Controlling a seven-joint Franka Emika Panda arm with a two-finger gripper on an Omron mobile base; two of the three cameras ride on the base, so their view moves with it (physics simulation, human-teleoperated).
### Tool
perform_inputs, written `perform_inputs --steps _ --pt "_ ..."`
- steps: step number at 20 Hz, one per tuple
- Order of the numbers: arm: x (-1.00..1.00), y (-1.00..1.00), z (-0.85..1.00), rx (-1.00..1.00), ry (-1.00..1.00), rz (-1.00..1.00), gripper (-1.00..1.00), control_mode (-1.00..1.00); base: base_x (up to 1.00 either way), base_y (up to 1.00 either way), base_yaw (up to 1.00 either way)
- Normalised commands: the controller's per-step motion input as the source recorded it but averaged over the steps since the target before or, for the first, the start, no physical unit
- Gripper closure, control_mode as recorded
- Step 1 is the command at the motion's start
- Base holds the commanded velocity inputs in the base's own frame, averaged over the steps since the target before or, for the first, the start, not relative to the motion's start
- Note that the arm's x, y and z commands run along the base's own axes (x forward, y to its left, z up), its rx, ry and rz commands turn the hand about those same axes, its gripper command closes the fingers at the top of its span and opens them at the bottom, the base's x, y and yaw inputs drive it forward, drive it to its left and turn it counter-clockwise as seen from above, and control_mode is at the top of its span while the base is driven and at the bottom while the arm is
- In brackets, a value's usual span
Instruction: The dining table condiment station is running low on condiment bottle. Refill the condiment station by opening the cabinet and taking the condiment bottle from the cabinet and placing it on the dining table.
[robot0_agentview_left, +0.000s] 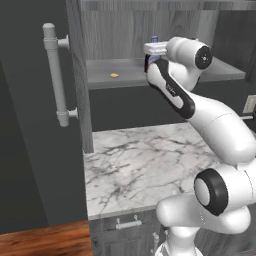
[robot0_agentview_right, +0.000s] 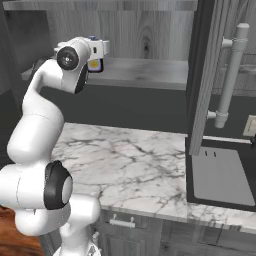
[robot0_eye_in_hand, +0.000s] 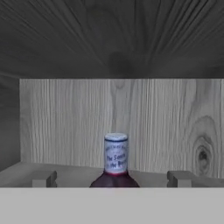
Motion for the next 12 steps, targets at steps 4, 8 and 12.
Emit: perform_inputs --steps 4,8,12 --pt "0.31 0.00 0.00 0.00 0.00 0.00 -1.00 -1.00 0.00 0.00 0.00" --pt "0.19 0.00 -0.10 0.00 0.00 0.00 -1.00 -1.00 0.00 0.00 0.00" --pt "0.22 0.00 -0.07 0.00 0.00 0.00 -1.00 -1.00 0.00 0.00 0.00"
